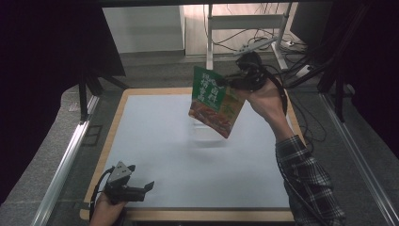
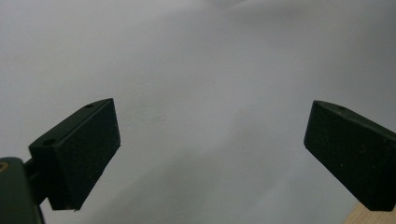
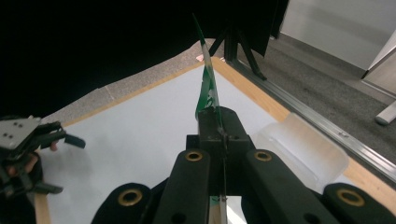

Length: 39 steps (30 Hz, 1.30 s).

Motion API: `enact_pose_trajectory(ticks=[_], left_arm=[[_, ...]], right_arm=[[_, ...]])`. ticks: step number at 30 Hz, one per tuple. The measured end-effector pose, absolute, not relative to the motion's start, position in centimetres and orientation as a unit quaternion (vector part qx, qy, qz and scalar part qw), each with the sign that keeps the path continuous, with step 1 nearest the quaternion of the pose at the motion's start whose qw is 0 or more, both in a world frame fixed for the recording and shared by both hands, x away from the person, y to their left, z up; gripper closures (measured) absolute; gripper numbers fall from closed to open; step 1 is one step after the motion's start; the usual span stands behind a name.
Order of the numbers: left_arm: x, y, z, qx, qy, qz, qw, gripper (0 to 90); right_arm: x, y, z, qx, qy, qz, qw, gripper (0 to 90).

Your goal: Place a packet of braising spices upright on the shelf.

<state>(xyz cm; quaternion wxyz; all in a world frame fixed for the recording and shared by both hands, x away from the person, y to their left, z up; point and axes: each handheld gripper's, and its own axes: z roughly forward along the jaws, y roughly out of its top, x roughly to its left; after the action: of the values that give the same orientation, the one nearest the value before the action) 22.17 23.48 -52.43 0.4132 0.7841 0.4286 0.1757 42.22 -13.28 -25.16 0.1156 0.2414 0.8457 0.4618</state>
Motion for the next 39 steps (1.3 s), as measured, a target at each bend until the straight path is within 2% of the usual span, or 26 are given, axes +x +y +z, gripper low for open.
enact_pose_trajectory(ticks=[11, 22, 33, 39], left_arm=[[22.2, 23.6, -52.4, 0.782, 0.430, 0.174, 0.417, 3.2], [22.2, 23.7, -52.4, 0.775, 0.440, 0.176, 0.418, 1.1], [22.1, 23.6, -52.4, 0.778, 0.438, 0.178, 0.414, 1.1], [22.1, 23.7, -52.4, 0.777, 0.439, 0.176, 0.415, 1.1]], right_arm=[[45.9, -11.2, -25.1, 0.250, 0.836, 0.471, 0.128, 89.6], [50.7, -10.5, -27.1, 0.271, 0.824, 0.473, 0.154, 89.6], [53.7, -10.0, -28.6, 0.275, 0.817, 0.471, 0.185, 89.6], [54.6, -9.9, -29.5, 0.275, 0.818, 0.471, 0.183, 89.6]])
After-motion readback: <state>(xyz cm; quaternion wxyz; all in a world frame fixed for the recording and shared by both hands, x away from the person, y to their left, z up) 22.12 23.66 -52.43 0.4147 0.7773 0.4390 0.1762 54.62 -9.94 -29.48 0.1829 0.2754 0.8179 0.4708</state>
